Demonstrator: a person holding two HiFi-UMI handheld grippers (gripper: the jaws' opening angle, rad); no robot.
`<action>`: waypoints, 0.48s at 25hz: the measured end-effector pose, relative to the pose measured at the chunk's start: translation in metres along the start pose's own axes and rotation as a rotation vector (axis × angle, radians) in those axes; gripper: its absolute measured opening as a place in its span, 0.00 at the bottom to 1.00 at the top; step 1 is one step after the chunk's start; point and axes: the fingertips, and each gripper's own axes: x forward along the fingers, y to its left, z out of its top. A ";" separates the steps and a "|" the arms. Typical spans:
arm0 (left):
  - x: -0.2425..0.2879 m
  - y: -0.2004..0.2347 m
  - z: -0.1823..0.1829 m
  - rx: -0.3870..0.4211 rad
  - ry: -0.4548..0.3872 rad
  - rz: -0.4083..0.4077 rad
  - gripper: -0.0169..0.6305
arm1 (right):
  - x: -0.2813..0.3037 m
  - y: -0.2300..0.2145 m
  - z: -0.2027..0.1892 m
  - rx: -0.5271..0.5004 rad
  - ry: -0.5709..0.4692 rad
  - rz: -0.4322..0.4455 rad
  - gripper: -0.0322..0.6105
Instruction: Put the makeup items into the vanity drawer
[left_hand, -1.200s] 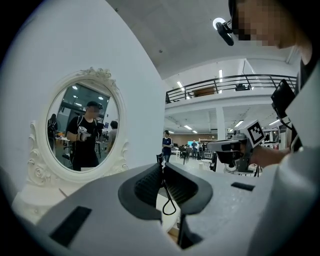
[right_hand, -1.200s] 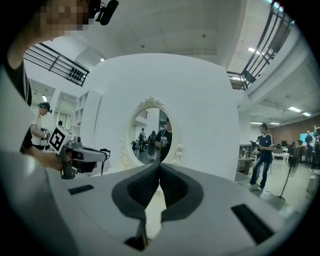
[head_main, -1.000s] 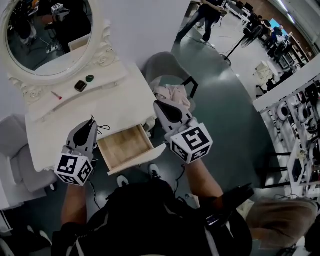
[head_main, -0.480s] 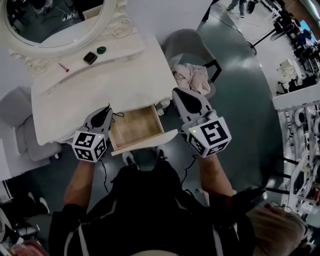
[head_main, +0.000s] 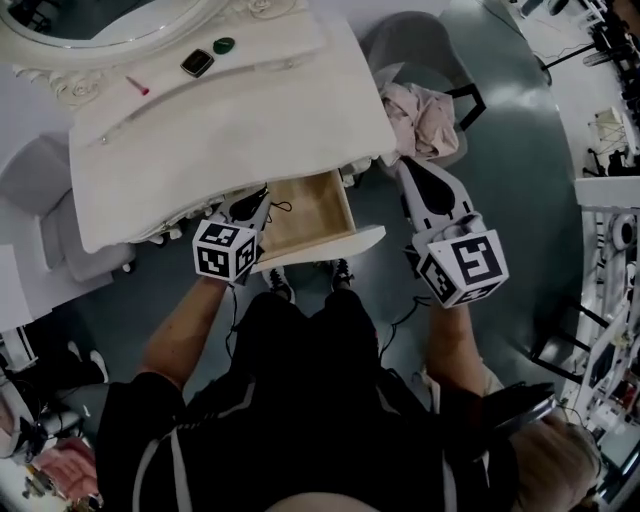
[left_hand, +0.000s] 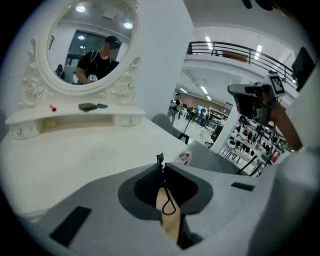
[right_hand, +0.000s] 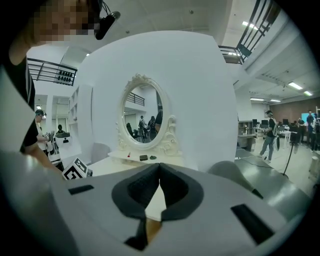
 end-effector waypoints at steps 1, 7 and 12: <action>0.006 0.002 -0.005 -0.022 0.006 0.002 0.07 | 0.000 -0.003 -0.004 0.002 0.006 -0.007 0.06; 0.037 0.011 -0.049 -0.045 0.085 0.021 0.07 | -0.007 -0.009 -0.026 0.012 0.039 -0.045 0.06; 0.070 0.015 -0.083 0.000 0.165 0.024 0.07 | -0.014 -0.019 -0.044 0.013 0.060 -0.084 0.06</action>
